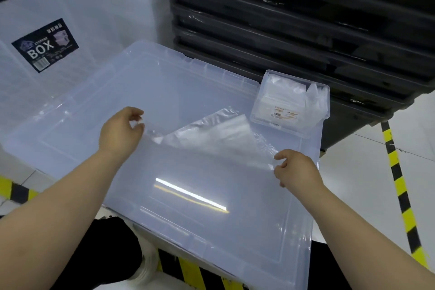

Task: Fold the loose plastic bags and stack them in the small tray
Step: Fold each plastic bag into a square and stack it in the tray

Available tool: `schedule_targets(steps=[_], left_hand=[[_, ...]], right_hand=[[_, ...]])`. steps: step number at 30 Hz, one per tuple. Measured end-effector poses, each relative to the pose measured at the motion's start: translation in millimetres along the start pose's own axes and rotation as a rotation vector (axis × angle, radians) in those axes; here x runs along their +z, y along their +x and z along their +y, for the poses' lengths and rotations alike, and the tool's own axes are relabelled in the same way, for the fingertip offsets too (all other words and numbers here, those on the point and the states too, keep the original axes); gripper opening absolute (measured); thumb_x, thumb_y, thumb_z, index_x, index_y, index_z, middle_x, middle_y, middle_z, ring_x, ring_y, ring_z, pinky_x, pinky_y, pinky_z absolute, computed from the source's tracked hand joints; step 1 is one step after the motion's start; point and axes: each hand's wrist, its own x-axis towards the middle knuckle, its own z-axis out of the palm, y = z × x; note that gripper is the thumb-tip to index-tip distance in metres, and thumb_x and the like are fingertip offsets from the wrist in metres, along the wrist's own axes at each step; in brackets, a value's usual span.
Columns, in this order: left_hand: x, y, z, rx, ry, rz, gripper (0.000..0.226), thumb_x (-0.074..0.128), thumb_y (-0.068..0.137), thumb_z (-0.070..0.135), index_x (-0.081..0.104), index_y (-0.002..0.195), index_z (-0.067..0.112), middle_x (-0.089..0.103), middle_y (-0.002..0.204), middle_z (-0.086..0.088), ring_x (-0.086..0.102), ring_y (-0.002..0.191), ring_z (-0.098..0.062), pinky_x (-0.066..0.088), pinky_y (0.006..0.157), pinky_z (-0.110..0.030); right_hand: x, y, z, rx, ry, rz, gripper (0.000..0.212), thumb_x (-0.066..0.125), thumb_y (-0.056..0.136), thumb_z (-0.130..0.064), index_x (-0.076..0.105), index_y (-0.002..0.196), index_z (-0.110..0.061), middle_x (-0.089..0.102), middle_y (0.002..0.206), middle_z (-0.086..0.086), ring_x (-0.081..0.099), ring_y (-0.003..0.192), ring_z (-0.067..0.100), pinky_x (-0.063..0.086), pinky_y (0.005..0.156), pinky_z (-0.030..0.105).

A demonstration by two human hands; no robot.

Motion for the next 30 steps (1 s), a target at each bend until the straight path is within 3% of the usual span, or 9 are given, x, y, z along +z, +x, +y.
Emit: schedule_targets(steps=[7, 12, 14, 17, 20, 22, 24, 26, 30], left_hand=[[18, -64, 60, 0.851, 0.067, -0.174, 0.045, 0.047, 0.081, 0.038, 0.069, 0.102, 0.006, 0.066, 0.110, -0.016, 0.063, 0.097, -0.029, 0.037, 0.090, -0.029], [45, -97, 97, 0.744, 0.238, -0.466, 0.071, 0.050, 0.090, 0.045, 0.015, 0.147, 0.022, 0.019, 0.152, 0.003, 0.014, 0.140, -0.012, -0.001, 0.111, -0.024], [53, -96, 94, 0.748, 0.354, -0.448, 0.070, 0.053, 0.090, 0.034, 0.014, 0.147, 0.023, 0.030, 0.146, 0.002, 0.020, 0.137, -0.013, 0.000, 0.110, -0.025], [49, -91, 86, 0.963, 0.364, -0.396, 0.059, 0.086, 0.052, 0.023, 0.068, 0.107, 0.018, 0.066, 0.090, -0.001, 0.062, 0.091, -0.018, 0.026, 0.090, -0.024], [46, -85, 69, 1.089, 0.352, -0.362, 0.032, 0.084, 0.036, 0.010, 0.069, 0.059, 0.025, 0.059, 0.058, 0.007, 0.062, 0.058, -0.017, 0.029, 0.072, -0.022], [39, -83, 57, 1.110, 0.312, -0.361, 0.018, 0.063, 0.056, 0.009, 0.069, 0.060, 0.025, 0.064, 0.067, 0.006, 0.064, 0.064, -0.017, 0.031, 0.074, -0.022], [37, -81, 43, 1.122, 0.319, -0.382, 0.037, 0.036, 0.061, 0.014, 0.071, 0.066, 0.026, 0.068, 0.079, 0.006, 0.066, 0.073, -0.016, 0.038, 0.081, -0.022], [31, -77, 35, 1.084, 0.328, -0.421, 0.042, 0.031, 0.059, 0.020, 0.071, 0.066, 0.028, 0.069, 0.081, 0.009, 0.066, 0.075, -0.013, 0.046, 0.079, -0.020], [21, -71, 38, 0.943, 0.221, -0.391, 0.031, 0.041, 0.072, 0.028, 0.066, 0.058, 0.017, 0.067, 0.067, 0.005, 0.065, 0.061, -0.017, 0.041, 0.074, -0.019]], right_hand=[[7, -18, -10, -0.030, -0.210, 0.044, 0.027, 0.043, 0.091, -0.004, 0.059, 0.113, -0.001, 0.062, 0.111, 0.013, 0.058, 0.099, 0.027, 0.045, 0.078, 0.029], [15, -39, -9, -0.138, -0.406, -0.021, 0.031, 0.039, 0.095, -0.011, 0.052, 0.123, -0.008, 0.061, 0.114, 0.010, 0.057, 0.104, 0.025, 0.044, 0.080, 0.028], [15, -44, -4, -0.193, -0.497, -0.015, 0.030, 0.036, 0.097, -0.021, 0.051, 0.123, -0.013, 0.062, 0.112, 0.006, 0.057, 0.102, 0.023, 0.042, 0.074, 0.027], [13, -46, 0, -0.324, -0.613, 0.248, 0.009, 0.066, 0.079, -0.024, 0.069, 0.082, -0.016, 0.066, 0.076, 0.004, 0.058, 0.066, 0.020, 0.031, 0.055, 0.023], [15, -36, 2, -0.467, -0.497, 0.360, 0.024, 0.085, 0.038, -0.007, 0.064, 0.046, -0.015, 0.056, 0.049, 0.002, 0.054, 0.044, 0.021, 0.037, 0.042, 0.022], [20, -29, 3, -0.580, -0.449, 0.294, 0.018, 0.071, 0.054, -0.006, 0.074, 0.071, -0.012, 0.070, 0.081, 0.013, 0.068, 0.075, 0.035, 0.055, 0.066, 0.038], [24, -25, -2, -0.600, -0.370, 0.123, 0.038, 0.050, 0.082, -0.006, 0.062, 0.118, -0.006, 0.048, 0.135, 0.020, 0.044, 0.127, 0.036, 0.024, 0.108, 0.043], [26, -22, -3, -0.563, -0.422, -0.048, 0.047, 0.029, 0.100, -0.016, 0.022, 0.146, -0.014, 0.004, 0.156, 0.005, 0.004, 0.144, 0.018, -0.006, 0.113, 0.027], [35, -20, -5, -0.491, -0.494, -0.067, 0.080, -0.015, 0.076, -0.047, 0.001, 0.149, -0.019, -0.008, 0.156, -0.002, -0.007, 0.143, 0.013, -0.014, 0.112, 0.030]])
